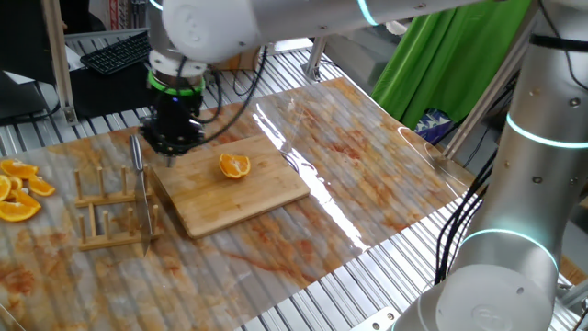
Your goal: Chop the orange
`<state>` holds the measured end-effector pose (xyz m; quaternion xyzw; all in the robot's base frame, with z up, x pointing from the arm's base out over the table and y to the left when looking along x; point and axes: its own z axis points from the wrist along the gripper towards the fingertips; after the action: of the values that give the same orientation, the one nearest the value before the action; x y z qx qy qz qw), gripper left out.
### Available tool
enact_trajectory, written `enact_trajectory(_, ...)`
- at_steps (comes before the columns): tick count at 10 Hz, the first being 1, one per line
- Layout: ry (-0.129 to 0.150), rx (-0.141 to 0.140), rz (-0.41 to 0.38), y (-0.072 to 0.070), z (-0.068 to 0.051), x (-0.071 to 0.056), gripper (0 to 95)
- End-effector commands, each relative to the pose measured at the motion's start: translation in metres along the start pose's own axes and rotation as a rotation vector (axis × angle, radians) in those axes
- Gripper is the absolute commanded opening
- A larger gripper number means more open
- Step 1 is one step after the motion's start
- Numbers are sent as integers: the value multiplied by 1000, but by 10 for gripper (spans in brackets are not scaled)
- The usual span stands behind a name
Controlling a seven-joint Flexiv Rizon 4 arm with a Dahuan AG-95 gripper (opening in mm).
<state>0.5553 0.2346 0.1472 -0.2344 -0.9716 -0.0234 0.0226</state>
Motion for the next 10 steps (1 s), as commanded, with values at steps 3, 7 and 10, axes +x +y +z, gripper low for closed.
enact_trajectory(3, -7, -6, 16, 13, 11, 2, 190)
enact_trajectory(7, -5, -14, 28, 25, 23, 1, 190)
enact_trajectory(10, -9, -19, 25, 28, 36, -1, 190)
